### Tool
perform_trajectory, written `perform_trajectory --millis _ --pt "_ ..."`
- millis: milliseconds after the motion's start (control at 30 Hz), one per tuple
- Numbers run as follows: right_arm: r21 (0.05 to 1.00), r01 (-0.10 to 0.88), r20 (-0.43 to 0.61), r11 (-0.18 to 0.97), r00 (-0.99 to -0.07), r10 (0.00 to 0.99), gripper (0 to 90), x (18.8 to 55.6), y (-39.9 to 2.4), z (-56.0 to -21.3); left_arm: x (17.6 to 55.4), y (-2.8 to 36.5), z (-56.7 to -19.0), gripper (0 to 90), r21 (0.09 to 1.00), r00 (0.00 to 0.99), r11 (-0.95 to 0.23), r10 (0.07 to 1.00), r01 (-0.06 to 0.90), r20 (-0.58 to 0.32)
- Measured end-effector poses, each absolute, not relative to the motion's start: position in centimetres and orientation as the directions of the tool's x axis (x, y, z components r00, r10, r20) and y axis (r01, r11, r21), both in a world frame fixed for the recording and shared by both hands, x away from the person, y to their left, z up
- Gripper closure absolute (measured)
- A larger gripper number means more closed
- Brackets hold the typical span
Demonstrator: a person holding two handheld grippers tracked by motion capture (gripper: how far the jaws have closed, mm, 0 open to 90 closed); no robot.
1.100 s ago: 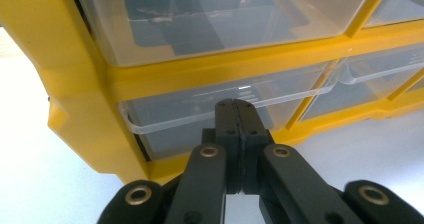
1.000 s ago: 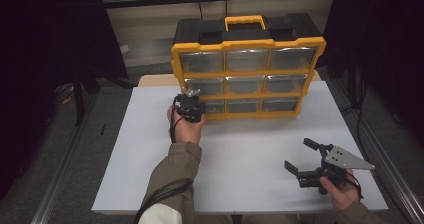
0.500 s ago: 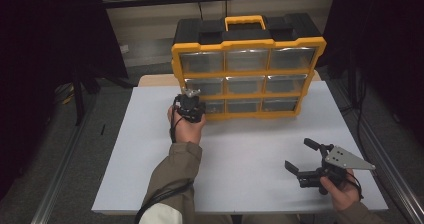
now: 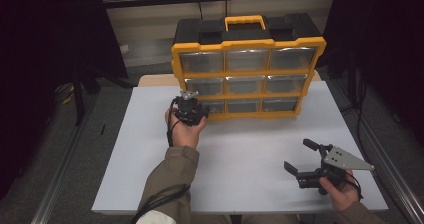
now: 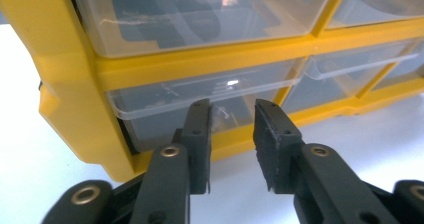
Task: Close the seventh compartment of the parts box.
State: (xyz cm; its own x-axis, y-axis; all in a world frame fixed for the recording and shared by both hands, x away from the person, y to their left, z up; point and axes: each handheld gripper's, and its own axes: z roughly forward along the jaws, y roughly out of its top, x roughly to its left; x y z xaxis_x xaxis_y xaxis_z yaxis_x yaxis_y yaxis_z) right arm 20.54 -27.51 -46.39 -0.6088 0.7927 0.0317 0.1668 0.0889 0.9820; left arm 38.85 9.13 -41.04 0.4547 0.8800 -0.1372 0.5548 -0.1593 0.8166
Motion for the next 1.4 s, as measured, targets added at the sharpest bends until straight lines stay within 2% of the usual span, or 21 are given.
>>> perform_trajectory --millis 633,800,1400 --pt "0.983 0.162 0.028 0.089 -0.607 0.794 0.2 20.6 -27.5 -46.4 36.7 10.1 -40.8 44.5 0.853 0.529 -0.165 0.836 0.495 -0.145" --pt "0.982 0.165 0.030 0.090 -0.608 0.793 0.3 20.6 -27.5 -46.4 36.3 10.7 -41.1 41.0 0.852 0.539 -0.162 0.827 0.498 -0.158" --pt "0.981 0.171 0.030 0.092 -0.605 0.796 0.2 20.6 -27.4 -46.4 34.8 12.2 -41.5 18.3 0.892 0.586 -0.172 0.801 0.417 -0.119"
